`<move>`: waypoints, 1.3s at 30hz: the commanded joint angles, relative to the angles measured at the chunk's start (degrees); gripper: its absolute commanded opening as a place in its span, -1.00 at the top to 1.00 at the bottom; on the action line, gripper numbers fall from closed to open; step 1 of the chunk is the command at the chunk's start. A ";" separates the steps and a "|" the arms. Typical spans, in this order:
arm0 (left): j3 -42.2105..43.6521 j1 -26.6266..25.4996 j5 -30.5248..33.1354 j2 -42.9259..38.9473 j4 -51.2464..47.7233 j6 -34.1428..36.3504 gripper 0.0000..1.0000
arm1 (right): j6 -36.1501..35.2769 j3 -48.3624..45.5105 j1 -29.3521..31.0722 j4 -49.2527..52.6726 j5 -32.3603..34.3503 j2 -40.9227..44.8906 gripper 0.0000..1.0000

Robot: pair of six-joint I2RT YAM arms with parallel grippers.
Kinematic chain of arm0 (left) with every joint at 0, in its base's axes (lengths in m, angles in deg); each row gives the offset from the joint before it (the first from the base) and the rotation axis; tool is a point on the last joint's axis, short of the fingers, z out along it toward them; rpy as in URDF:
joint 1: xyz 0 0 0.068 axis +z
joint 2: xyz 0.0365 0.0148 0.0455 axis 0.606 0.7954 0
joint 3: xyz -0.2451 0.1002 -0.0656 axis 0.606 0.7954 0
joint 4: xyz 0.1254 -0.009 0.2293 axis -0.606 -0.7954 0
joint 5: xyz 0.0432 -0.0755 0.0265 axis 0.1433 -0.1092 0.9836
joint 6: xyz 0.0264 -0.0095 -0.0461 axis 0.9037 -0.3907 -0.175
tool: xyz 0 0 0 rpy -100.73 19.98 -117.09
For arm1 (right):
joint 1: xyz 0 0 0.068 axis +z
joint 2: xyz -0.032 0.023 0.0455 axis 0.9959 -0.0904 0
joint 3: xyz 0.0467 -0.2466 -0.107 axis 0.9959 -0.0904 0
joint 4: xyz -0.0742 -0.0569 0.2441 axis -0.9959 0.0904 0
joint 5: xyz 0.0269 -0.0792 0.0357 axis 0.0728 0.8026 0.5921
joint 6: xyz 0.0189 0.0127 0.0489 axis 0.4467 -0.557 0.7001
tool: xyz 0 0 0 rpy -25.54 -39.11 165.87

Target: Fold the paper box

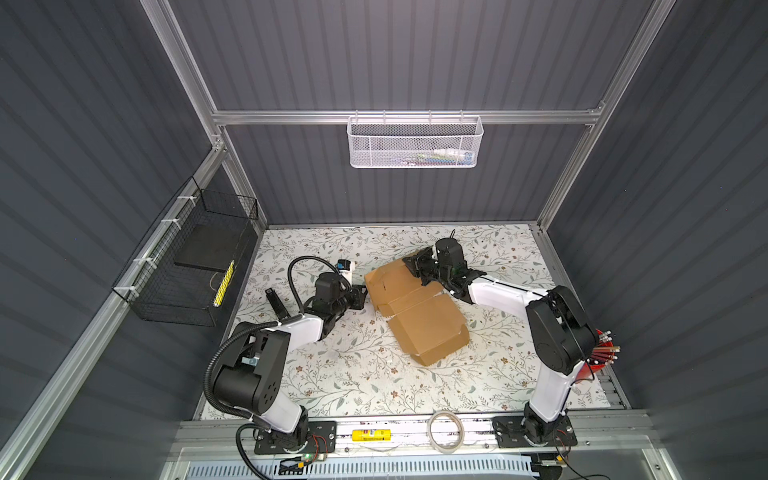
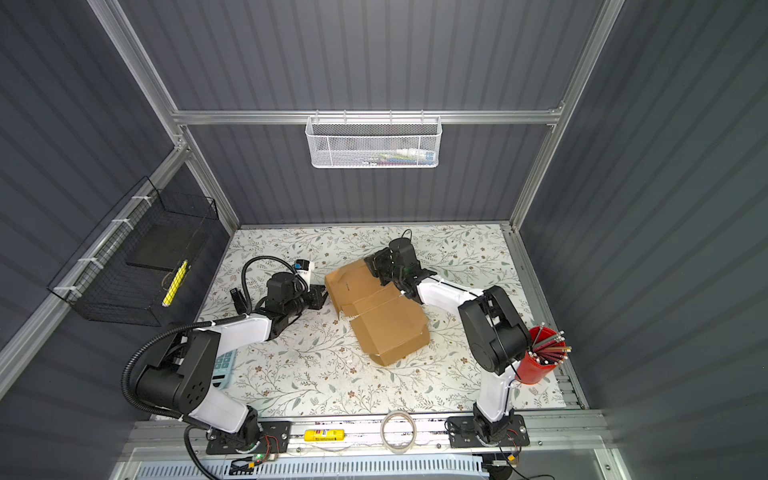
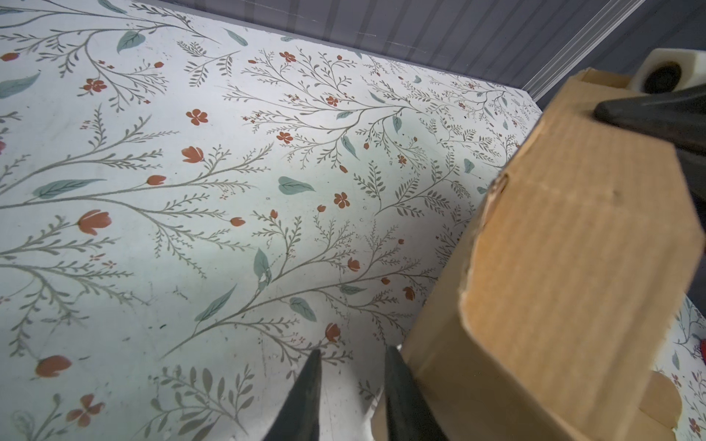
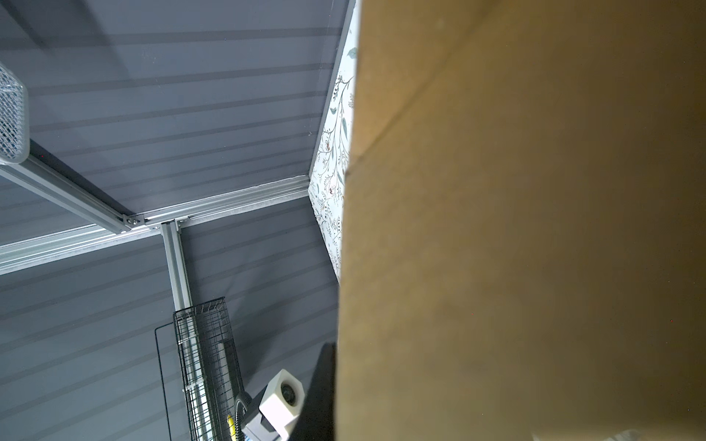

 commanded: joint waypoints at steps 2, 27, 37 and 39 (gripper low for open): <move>1.17 -0.60 -2.54 -3.08 0.56 0.58 0.41 | -0.85 2.30 -0.02 0.02 -0.27 -0.90 0.87; 2.16 -2.63 -4.05 -4.82 0.47 -0.90 0.41 | -1.71 2.39 -0.09 -1.78 -0.99 -1.69 0.88; 2.94 -3.34 -3.09 -5.38 0.02 -0.34 0.40 | -1.63 3.13 -0.07 -1.74 -1.17 -2.29 0.88; 2.59 -3.34 -2.75 -4.63 0.36 -0.21 0.41 | -1.61 3.08 0.04 -1.74 -1.29 -2.19 0.88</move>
